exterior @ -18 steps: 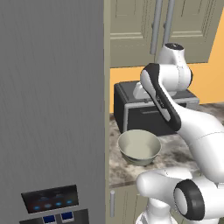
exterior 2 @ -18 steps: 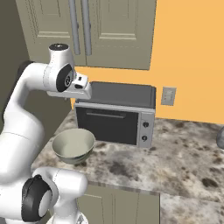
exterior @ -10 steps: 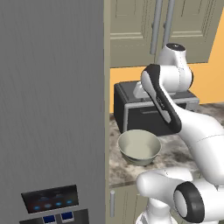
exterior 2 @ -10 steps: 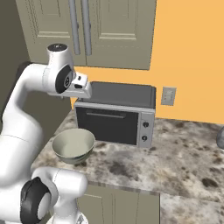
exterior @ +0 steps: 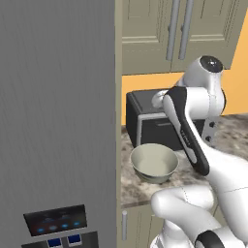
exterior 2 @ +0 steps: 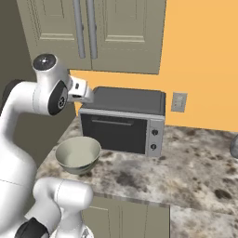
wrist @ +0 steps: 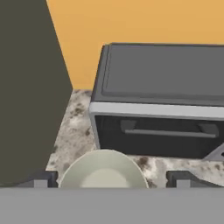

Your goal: Open the cabinet and setup a tea strainer by placing it in the bowl upright.

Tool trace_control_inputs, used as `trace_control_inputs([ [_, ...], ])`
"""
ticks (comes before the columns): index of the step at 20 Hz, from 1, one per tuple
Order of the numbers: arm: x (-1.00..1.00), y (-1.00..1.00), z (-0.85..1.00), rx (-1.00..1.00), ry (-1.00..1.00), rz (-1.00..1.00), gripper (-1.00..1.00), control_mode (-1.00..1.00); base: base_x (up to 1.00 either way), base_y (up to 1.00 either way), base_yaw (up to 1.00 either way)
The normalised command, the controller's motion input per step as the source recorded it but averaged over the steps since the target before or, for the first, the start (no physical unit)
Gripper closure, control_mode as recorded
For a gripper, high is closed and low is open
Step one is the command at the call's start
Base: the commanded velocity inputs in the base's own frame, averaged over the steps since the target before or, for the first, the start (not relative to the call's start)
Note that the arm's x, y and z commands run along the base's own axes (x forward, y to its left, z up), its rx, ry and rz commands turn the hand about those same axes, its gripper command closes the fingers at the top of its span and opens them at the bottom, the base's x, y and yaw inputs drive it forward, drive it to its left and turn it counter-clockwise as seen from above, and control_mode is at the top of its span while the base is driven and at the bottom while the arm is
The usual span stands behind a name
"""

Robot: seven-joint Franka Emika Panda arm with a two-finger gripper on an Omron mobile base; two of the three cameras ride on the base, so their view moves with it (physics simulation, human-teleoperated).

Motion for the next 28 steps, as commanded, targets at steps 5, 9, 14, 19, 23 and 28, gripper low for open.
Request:
trace_control_inputs([
  [5,-0.14,0.00,0.40,0.00,-0.28,-0.01,-1.00,-1.00,0.00,0.00,0.00],
  [9,0.00,0.00,0.65,0.00,-0.20,0.00,-1.00,-1.00,0.00,0.00,0.00],
  [14,0.00,0.00,0.73,0.00,-0.12,-0.01,-1.00,-1.00,0.00,0.00,0.00],
  [19,0.00,0.00,0.76,0.00,-0.02,-0.07,-1.00,-1.00,0.00,0.00,0.00],
  [23,0.00,0.00,0.57,0.00,-0.03,-0.12,-1.00,-1.00,0.00,0.00,0.00],
  [28,0.14,0.00,0.37,0.02,-0.16,-0.14,-1.00,-1.00,0.00,0.00,0.00],
])
